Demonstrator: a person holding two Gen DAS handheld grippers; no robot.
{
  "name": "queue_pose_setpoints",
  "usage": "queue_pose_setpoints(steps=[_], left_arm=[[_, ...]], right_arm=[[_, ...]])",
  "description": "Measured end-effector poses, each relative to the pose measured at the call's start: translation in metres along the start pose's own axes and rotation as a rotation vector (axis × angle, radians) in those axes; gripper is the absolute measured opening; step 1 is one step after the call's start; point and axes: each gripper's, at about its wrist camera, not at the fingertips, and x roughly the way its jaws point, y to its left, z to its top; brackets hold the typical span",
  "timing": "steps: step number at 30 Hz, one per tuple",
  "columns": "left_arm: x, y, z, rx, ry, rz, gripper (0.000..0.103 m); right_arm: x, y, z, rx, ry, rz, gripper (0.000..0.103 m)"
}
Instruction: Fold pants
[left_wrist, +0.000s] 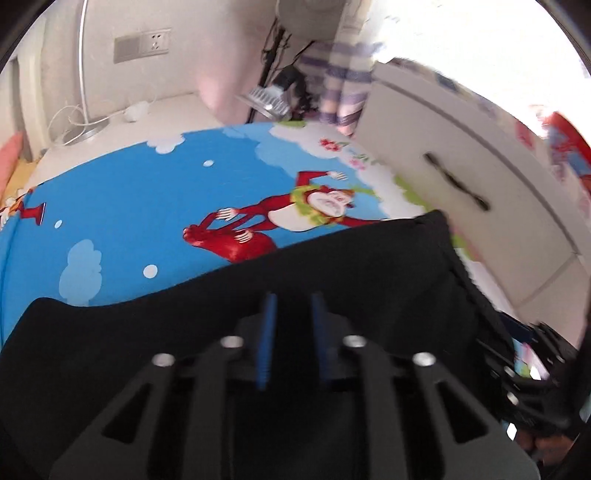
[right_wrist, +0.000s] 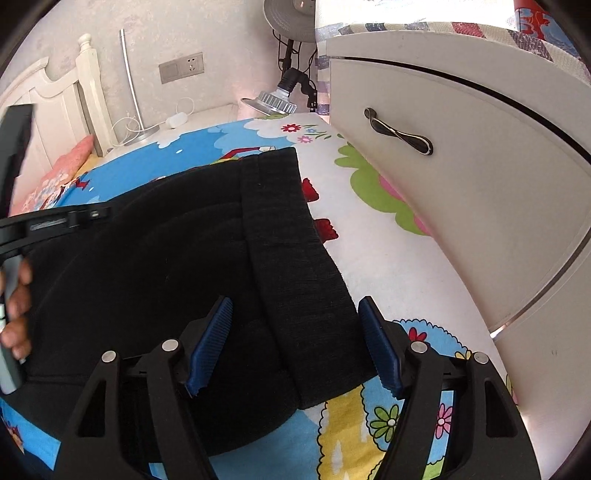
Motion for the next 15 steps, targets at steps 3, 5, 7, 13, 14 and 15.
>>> queue_pose_setpoints(steps=[3,5,7,13,14,15], left_arm=[[0.027,0.007,0.013,-0.055,0.029,0.065,0.004],[0.025,0.007,0.024,-0.069,0.002,0.069,0.003],[0.013,-0.013,0.032,-0.023,-0.040,-0.004,0.004],[0.054,-0.082,0.030,0.172,0.060,-0.003,0.005],[0.058,-0.079,0.033,0.142,0.051,-0.008,0.005],[0.057,-0.076,0.037,0.108,0.037,-0.011,0.005]], right_arm=[[0.000,0.000,-0.001,-0.012,0.006,0.001,0.068],[0.001,-0.002,0.000,0.001,0.015,0.006,0.068],[0.002,-0.004,0.000,0.020,0.022,0.011,0.070],[0.003,-0.002,0.000,0.020,0.028,-0.007,0.070],[0.003,0.001,0.000,0.008,0.026,-0.020,0.070],[0.004,0.002,0.001,0.002,0.025,-0.028,0.071]])
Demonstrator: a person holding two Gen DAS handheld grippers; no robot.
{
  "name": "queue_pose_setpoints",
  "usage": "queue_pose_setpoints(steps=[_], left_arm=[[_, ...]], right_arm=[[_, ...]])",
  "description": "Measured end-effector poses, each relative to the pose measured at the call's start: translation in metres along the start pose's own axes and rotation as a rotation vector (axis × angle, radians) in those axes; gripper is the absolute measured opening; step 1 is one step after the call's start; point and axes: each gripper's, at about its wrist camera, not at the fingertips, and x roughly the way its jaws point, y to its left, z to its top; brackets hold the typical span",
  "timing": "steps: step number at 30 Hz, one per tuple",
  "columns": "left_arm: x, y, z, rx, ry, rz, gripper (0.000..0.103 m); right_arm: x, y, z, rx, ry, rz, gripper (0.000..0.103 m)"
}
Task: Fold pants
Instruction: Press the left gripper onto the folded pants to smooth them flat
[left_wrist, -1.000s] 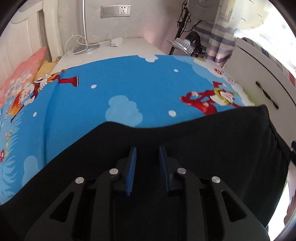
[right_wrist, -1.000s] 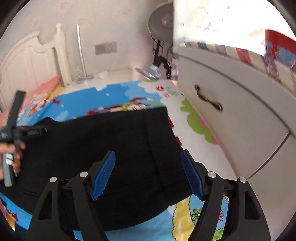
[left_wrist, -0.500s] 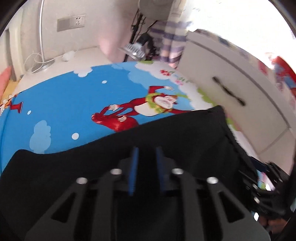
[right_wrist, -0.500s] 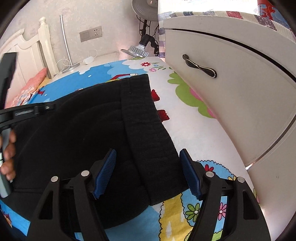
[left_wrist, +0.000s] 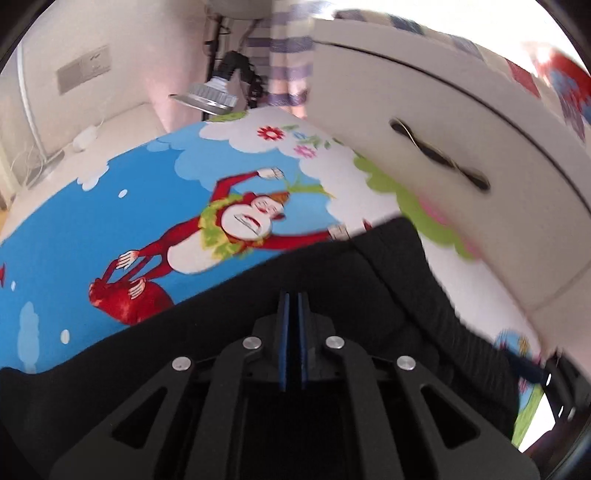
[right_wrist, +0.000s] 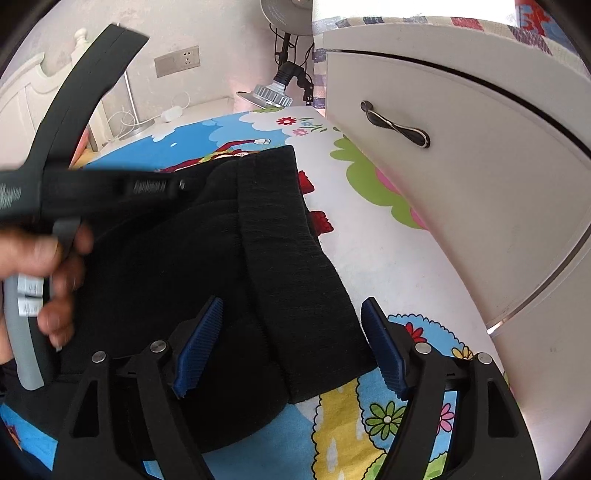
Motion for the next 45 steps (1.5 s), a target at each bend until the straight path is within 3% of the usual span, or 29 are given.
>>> queue_pose_setpoints(steps=[2,5,11,15,17,18,19,21,23,25,31,35,36,40,45], left_arm=[[-0.005,0.013,0.009,-0.087,-0.009,-0.010,0.005],[-0.044,0.022,0.000,-0.149,-0.090,-0.082,0.005],[-0.130,0.032,-0.089,-0.287,-0.179,-0.044,0.006],[-0.144,0.019,-0.149,-0.279,-0.140,0.046,0.007],[-0.130,0.017,-0.171,-0.300,-0.064,0.020,0.016],[-0.132,0.018,-0.178,-0.310,-0.094,0.017,0.016],[-0.133,0.016,-0.178,-0.301,-0.094,0.028,0.016],[-0.132,0.017,-0.175,-0.305,-0.086,0.026,0.017],[-0.129,0.018,-0.176,-0.329,-0.097,0.015,0.017],[-0.129,0.015,-0.177,-0.306,-0.103,0.038,0.017],[-0.130,0.014,-0.179,-0.306,-0.109,0.045,0.017],[-0.134,0.020,-0.180,-0.333,-0.109,0.011,0.017],[-0.138,0.025,-0.180,-0.351,-0.118,-0.005,0.017],[-0.169,0.065,-0.180,-0.422,-0.221,0.055,0.017],[-0.215,0.148,-0.205,-0.583,-0.290,0.236,0.017]], right_arm=[[-0.001,0.002,0.000,-0.005,0.001,-0.013,0.071],[-0.001,0.001,-0.002,-0.005,-0.002,-0.015,0.071],[-0.002,0.004,-0.002,-0.012,-0.009,-0.037,0.071],[-0.004,0.007,-0.002,-0.020,-0.003,-0.047,0.072],[-0.006,0.007,0.000,-0.022,0.011,-0.051,0.072],[-0.012,0.006,0.005,-0.011,0.033,-0.060,0.071],[-0.018,0.005,0.010,-0.002,0.031,-0.070,0.070],[-0.048,0.006,0.028,-0.001,-0.069,-0.089,0.069],[-0.071,0.010,0.052,-0.014,-0.166,-0.058,0.069],[-0.072,0.018,0.070,-0.039,-0.190,-0.026,0.069],[-0.010,0.071,0.102,-0.182,-0.126,0.016,0.065],[0.057,0.089,0.092,-0.295,0.002,-0.168,0.062],[0.063,0.084,0.086,-0.281,0.015,-0.151,0.063],[0.060,0.094,0.075,-0.360,-0.039,-0.235,0.063],[0.059,0.098,0.070,-0.373,-0.083,-0.276,0.064]])
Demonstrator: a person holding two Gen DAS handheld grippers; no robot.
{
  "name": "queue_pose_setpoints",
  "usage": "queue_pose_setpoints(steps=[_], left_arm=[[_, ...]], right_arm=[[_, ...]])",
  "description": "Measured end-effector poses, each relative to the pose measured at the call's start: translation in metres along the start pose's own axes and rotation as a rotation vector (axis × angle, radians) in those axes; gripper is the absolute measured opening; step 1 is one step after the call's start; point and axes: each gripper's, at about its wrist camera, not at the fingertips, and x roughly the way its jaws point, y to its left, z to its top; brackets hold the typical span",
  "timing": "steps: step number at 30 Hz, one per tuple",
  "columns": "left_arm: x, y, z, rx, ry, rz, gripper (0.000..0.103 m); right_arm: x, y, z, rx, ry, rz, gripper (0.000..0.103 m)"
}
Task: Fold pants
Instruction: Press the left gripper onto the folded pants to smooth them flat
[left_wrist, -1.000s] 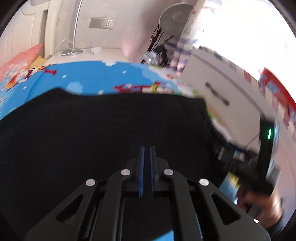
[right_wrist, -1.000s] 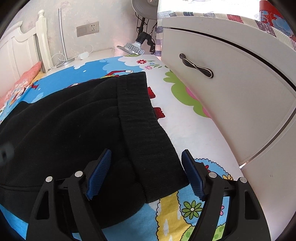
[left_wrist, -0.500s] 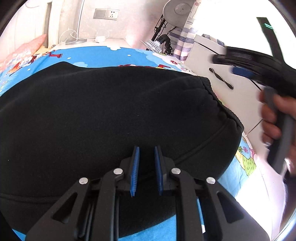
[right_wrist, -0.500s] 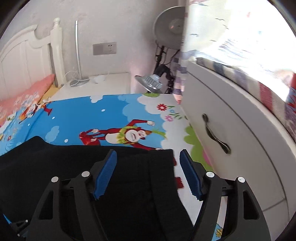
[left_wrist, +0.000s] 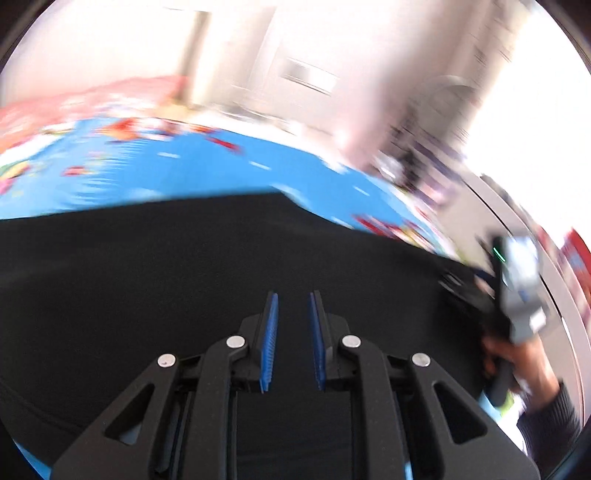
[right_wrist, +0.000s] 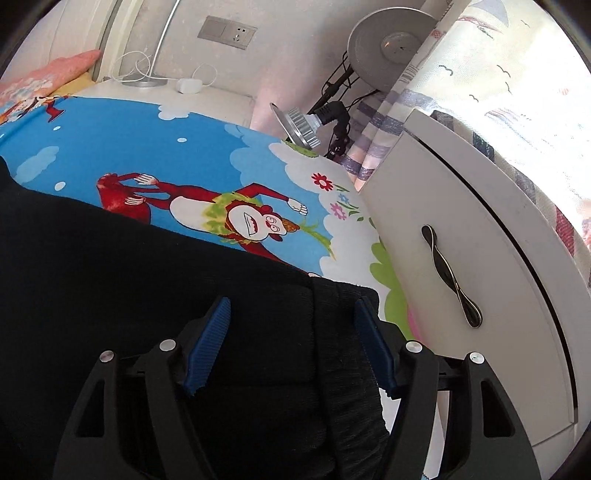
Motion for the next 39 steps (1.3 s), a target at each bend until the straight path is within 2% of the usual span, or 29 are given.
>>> queue_pose_setpoints(steps=[2,3,6,7,8,10,11,12,13,14,16,18,21,23,24,25,26,28,30,33,35,36,38,39], left_arm=[[-0.008,0.039,0.011,-0.024,-0.012,0.108,0.018],[-0.008,0.052,0.013,-0.025,0.006,0.135,0.025],[-0.003,0.121,0.017,-0.015,0.098,0.269,0.025],[-0.006,0.140,0.017,-0.013,0.099,0.269,0.020],[-0.013,0.158,0.019,-0.014,0.087,0.267,0.018],[-0.027,0.200,0.023,0.011,0.073,0.467,0.022],[-0.037,0.230,0.028,-0.031,0.059,0.516,0.023],[-0.051,0.262,0.031,-0.122,0.052,0.520,0.022],[-0.063,0.278,0.033,-0.177,0.037,0.512,0.021],[-0.081,0.285,0.033,-0.190,-0.003,0.478,0.021],[-0.109,0.270,0.030,-0.096,-0.072,0.377,0.025],[-0.106,0.242,0.015,0.015,-0.034,0.264,0.036],[-0.084,0.209,-0.008,0.150,0.029,0.214,0.037],[-0.077,0.193,-0.022,0.185,0.045,0.223,0.039],[-0.073,0.197,-0.025,0.189,0.045,0.273,0.039],[-0.064,0.201,-0.025,0.191,0.046,0.325,0.044],[-0.064,0.209,-0.026,0.176,0.034,0.341,0.062],[-0.070,0.217,-0.026,0.122,0.029,0.319,0.062],[-0.079,0.208,-0.024,0.144,0.012,0.321,0.057],[-0.083,0.194,-0.019,0.138,-0.008,0.246,0.052],[-0.069,0.204,-0.014,0.105,0.040,0.295,0.043],[-0.063,0.212,-0.016,0.100,0.064,0.318,0.045],[-0.072,0.234,-0.012,0.039,0.032,0.210,0.043],[-0.077,0.245,-0.008,-0.002,0.022,0.216,0.041]], right_arm=[[0.002,-0.003,0.001,0.016,0.008,0.006,0.067],[0.002,-0.004,0.002,0.022,0.013,0.008,0.072],[0.008,-0.011,0.003,0.064,0.034,0.039,0.075],[0.009,-0.012,0.003,0.074,0.039,0.048,0.075],[0.010,-0.015,0.003,0.088,0.044,0.060,0.076],[0.011,-0.016,0.003,0.099,0.046,0.071,0.076],[0.010,-0.016,0.003,0.100,0.046,0.070,0.077],[0.010,-0.015,0.002,0.101,0.046,0.069,0.077],[0.010,-0.015,0.002,0.102,0.046,0.067,0.078],[0.010,-0.015,0.002,0.102,0.046,0.067,0.078],[0.010,-0.015,0.002,0.107,0.045,0.070,0.078],[0.010,-0.015,0.002,0.106,0.042,0.065,0.079],[0.009,-0.014,0.002,0.102,0.039,0.054,0.080],[0.009,-0.015,0.001,0.104,0.041,0.059,0.082],[0.009,-0.016,0.001,0.106,0.043,0.064,0.083],[0.010,-0.017,0.001,0.110,0.044,0.069,0.083],[0.010,-0.018,0.001,0.115,0.045,0.075,0.083],[0.010,-0.018,0.001,0.116,0.044,0.074,0.083],[0.009,-0.016,0.000,0.112,0.038,0.065,0.083],[0.007,-0.013,0.000,0.098,0.030,0.046,0.083],[0.007,-0.015,0.000,0.103,0.031,0.053,0.083],[0.007,-0.014,0.000,0.106,0.032,0.057,0.083],[0.007,-0.014,0.000,0.111,0.034,0.066,0.083],[0.007,-0.015,0.000,0.113,0.034,0.067,0.083]])
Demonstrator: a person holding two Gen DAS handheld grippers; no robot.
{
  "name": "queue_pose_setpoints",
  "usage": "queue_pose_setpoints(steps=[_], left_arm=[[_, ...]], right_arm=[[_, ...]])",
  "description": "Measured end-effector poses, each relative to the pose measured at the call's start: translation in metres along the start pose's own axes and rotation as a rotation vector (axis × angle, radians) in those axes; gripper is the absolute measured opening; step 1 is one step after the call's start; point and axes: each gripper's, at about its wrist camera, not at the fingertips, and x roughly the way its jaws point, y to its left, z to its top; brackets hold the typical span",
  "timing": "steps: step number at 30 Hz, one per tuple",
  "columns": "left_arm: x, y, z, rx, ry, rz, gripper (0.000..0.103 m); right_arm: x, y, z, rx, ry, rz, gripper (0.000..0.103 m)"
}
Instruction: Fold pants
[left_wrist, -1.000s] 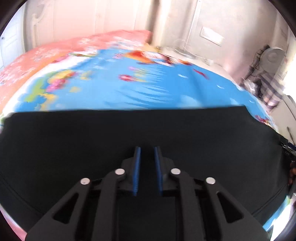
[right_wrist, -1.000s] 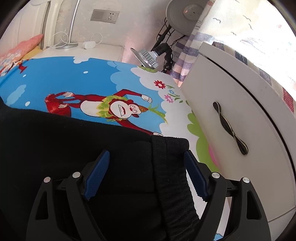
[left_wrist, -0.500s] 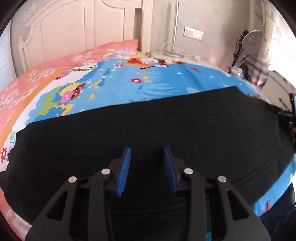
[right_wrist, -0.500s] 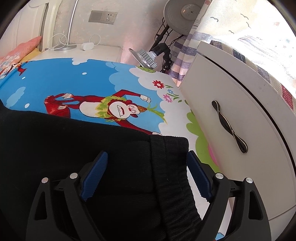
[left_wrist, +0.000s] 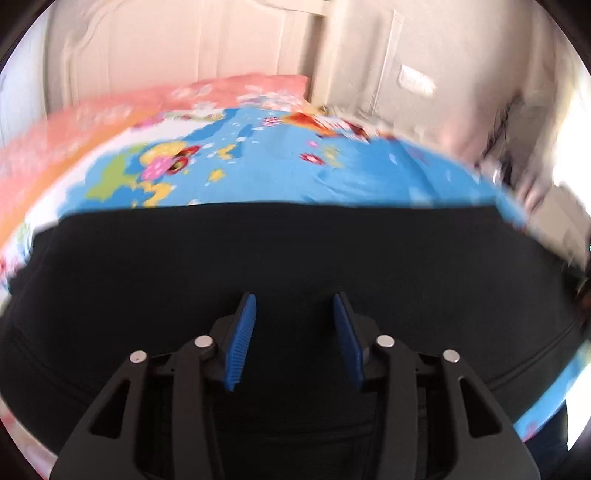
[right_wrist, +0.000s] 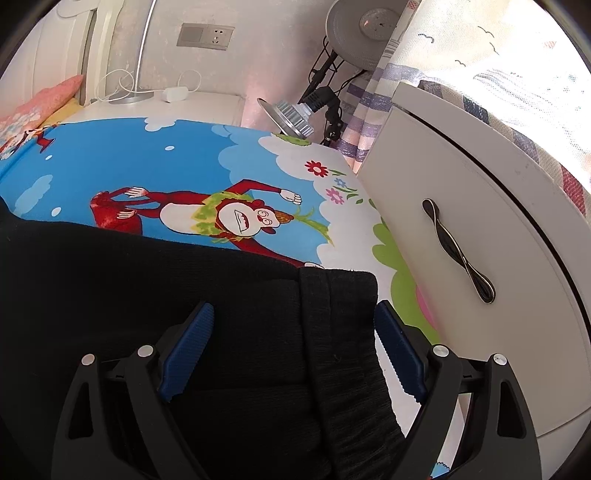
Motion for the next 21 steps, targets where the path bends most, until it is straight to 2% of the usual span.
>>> queue_pose_setpoints(steps=[1,3,5,6,7,8,9,11,12,13,14,16,18,19,21], left_arm=[[-0.009,0.011,0.006,-0.004,-0.030,0.060,0.039],[-0.016,0.028,0.014,0.006,-0.047,0.087,0.040],[-0.005,0.061,0.026,-0.037,0.020,0.158,0.040],[0.006,0.084,0.031,-0.065,0.067,0.245,0.038],[0.011,0.102,0.035,-0.099,0.090,0.258,0.026],[0.013,0.119,0.040,-0.141,0.100,0.238,0.002],[0.010,0.133,0.047,-0.182,0.099,0.221,0.002],[-0.014,0.145,0.061,-0.232,0.023,0.223,0.004],[-0.031,0.144,0.067,-0.241,-0.053,0.263,0.033],[-0.056,0.145,0.067,-0.276,-0.145,0.301,0.050],[-0.076,0.149,0.063,-0.332,-0.213,0.296,0.057],[-0.110,0.163,0.042,-0.496,-0.290,0.303,0.055],[-0.124,0.178,0.017,-0.635,-0.302,0.319,0.039],[-0.131,0.191,-0.005,-0.747,-0.305,0.291,0.036],[-0.133,0.208,-0.038,-0.887,-0.300,0.222,0.034]], right_arm=[[0.000,0.000,0.000,0.000,-0.001,-0.001,0.083],[0.000,0.001,0.000,-0.007,-0.004,-0.011,0.084],[-0.001,0.003,0.000,-0.014,-0.007,-0.022,0.084],[-0.001,0.002,0.000,-0.013,-0.007,-0.021,0.084],[-0.001,0.002,0.000,-0.011,-0.005,-0.018,0.084],[-0.001,0.002,0.000,-0.009,-0.004,-0.016,0.084],[-0.001,0.002,0.000,-0.007,-0.002,-0.012,0.084],[0.000,0.001,0.000,-0.004,0.000,-0.009,0.084],[0.000,0.001,0.000,-0.003,0.000,-0.010,0.084],[0.000,0.001,0.000,-0.005,-0.001,-0.013,0.084],[0.000,0.003,0.000,-0.009,-0.002,-0.022,0.085],[-0.001,0.003,0.000,-0.015,-0.004,-0.031,0.086],[-0.001,0.003,0.000,-0.016,-0.002,-0.031,0.087],[0.000,0.002,0.001,-0.014,0.001,-0.027,0.087],[-0.002,0.002,0.003,-0.010,0.006,-0.033,0.087]])
